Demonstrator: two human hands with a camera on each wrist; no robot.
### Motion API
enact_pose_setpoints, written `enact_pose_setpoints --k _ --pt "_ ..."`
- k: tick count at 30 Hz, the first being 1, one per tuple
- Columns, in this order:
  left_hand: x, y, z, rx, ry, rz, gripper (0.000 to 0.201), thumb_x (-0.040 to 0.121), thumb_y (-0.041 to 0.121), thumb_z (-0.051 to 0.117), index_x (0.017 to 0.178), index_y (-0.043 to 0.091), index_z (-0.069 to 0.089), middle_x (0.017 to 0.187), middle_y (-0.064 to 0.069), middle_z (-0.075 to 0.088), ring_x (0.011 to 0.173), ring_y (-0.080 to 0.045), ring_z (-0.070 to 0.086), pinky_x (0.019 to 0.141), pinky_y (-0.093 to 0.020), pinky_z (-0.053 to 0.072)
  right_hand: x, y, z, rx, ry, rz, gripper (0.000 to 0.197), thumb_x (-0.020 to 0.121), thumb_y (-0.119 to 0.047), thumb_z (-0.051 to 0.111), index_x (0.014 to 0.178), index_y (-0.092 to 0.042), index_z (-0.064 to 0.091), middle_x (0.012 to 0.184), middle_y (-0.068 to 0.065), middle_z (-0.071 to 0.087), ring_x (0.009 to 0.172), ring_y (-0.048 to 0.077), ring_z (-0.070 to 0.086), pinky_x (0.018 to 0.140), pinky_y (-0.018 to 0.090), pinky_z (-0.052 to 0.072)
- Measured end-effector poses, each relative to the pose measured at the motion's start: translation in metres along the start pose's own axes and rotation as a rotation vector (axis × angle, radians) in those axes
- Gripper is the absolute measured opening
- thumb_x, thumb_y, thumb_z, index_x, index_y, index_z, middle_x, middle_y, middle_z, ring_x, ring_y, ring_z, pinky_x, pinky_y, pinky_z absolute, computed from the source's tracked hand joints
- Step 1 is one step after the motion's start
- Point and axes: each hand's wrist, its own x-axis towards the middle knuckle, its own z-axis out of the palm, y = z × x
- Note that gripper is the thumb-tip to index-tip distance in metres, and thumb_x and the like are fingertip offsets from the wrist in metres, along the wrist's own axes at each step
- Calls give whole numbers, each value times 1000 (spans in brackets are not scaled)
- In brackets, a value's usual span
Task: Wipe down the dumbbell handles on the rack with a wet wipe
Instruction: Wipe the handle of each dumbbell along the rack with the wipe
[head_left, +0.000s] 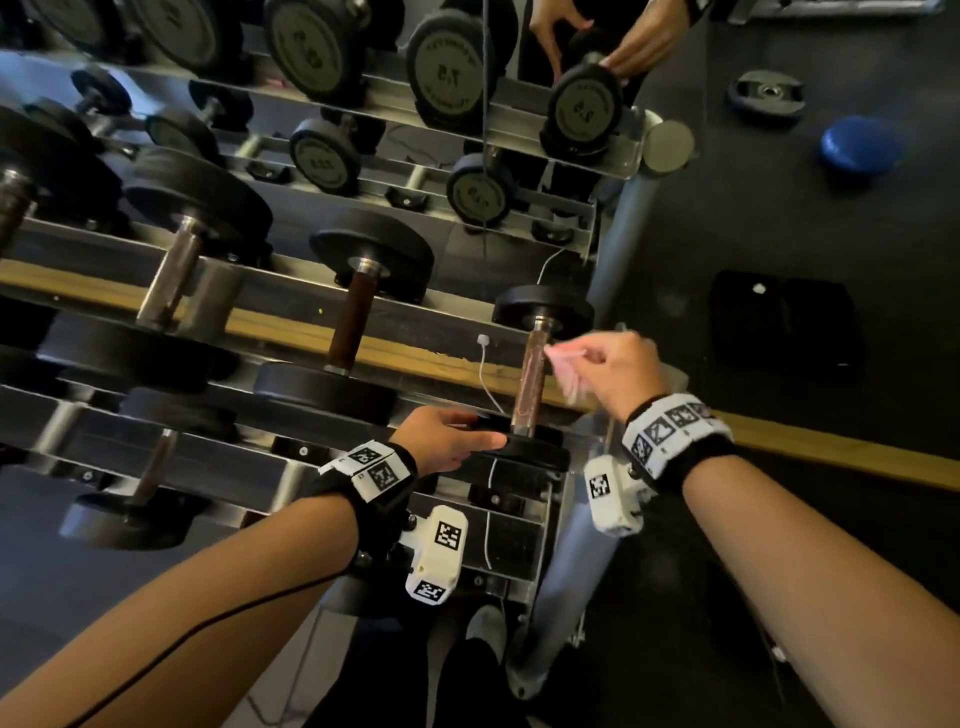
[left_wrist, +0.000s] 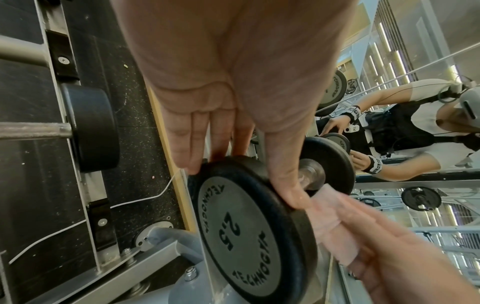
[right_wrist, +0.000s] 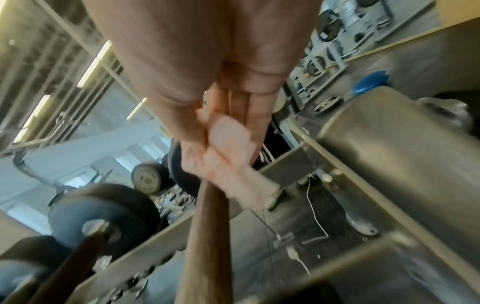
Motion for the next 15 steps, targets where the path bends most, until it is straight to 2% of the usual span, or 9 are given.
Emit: enact_pose_setpoints --k 1,3,5,8,11,12,15 --pt "0 -3 0 -1 5 18 32 73 36 87 95 38 64 111 1 71 104 -15 69 91 -31 57 9 -5 -2 -44 98 -31 8 87 -33 72 91 -30 78 76 -15 73 75 -1 67 71 15 52" --pt "0 -9 0 -3 24 48 36 71 41 87 98 41 64 110 7 71 105 -11 67 95 -33 55 23 -11 0 -148 133 -96 13 89 -33 68 93 -26 78 77 -9 74 74 6 68 73 22 53" --pt "2 -14 0 16 41 74 42 68 46 88 104 39 67 108 11 72 104 -7 67 97 -33 54 30 -13 6 -238 71 -169 16 92 -35 64 93 -25 77 76 -8 72 72 9 68 72 24 53" --pt "2 -16 0 54 37 100 46 68 49 86 108 39 66 108 13 72 102 -2 67 96 -31 54 34 -9 16 -338 -24 -258 16 94 -30 63 101 -24 76 89 -1 68 82 18 66 76 32 53" --pt "3 -15 -1 88 35 97 54 68 51 85 116 32 68 111 10 73 102 -4 67 97 -33 55 33 -3 24 -290 -114 -175 19 92 -28 66 108 -23 75 96 1 65 88 23 65 83 41 53" --pt "3 -14 -1 104 34 90 59 68 52 85 120 30 67 112 8 72 104 -7 67 98 -36 54 30 -2 26 -231 -131 -143 19 92 -26 67 109 -23 75 97 -1 64 90 21 65 85 42 53" --pt "5 -10 -5 158 17 70 67 67 55 83 124 25 66 114 5 71 106 -13 66 101 -41 53 11 0 33 -169 -205 -162 19 91 -16 67 107 -23 75 95 -12 60 91 7 61 87 28 49"
